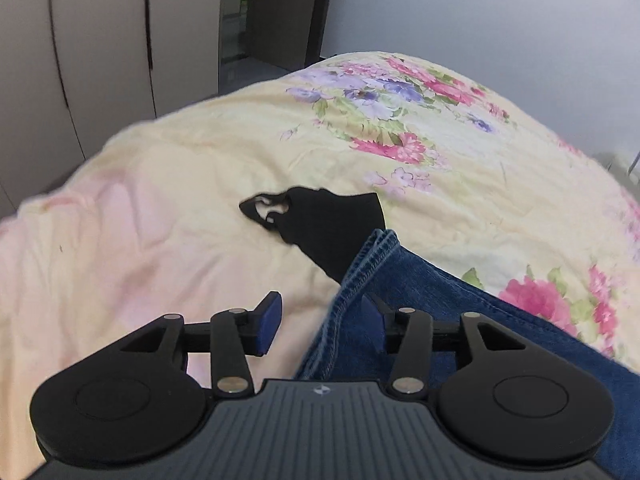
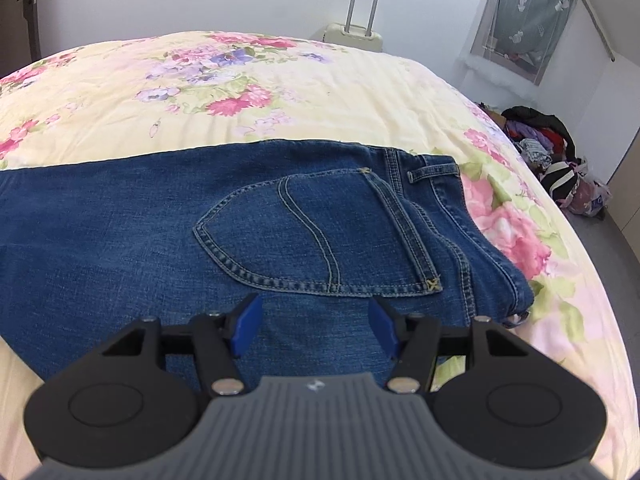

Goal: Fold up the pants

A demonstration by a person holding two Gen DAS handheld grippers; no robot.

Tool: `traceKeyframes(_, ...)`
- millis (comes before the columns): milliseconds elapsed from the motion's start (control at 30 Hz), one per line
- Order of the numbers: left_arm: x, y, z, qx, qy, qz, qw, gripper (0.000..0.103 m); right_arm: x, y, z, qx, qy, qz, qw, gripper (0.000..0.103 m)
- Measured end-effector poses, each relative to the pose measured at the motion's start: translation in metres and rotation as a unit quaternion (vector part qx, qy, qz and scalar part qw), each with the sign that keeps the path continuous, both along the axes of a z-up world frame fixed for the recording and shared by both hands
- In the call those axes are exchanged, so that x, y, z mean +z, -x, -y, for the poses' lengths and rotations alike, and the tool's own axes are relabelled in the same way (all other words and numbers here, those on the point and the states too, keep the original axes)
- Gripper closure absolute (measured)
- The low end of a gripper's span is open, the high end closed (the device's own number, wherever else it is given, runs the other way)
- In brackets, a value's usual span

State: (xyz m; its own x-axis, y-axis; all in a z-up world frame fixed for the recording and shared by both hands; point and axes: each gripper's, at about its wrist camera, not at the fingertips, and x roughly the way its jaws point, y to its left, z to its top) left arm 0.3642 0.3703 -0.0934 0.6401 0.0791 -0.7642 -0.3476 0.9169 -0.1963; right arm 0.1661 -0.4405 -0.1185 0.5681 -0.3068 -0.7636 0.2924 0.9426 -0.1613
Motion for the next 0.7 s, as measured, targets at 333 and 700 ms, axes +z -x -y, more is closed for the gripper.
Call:
traceKeyframes(333, -0.079, 0.048, -0.034, 0.111, 0.245, 0.056, 0.9616, 0.04, 0.008, 0.006, -0.002, 0.003, -0.01, 0.01, 1.0, 0.047)
traceKeyframes(700, -0.005, -0.002, 0.024, 0.03, 0.005, -0.01, 0.9995, 0.093, 0.005, 0.021, 0.013, -0.024, -0.01, -0.006, 1.0, 0.047)
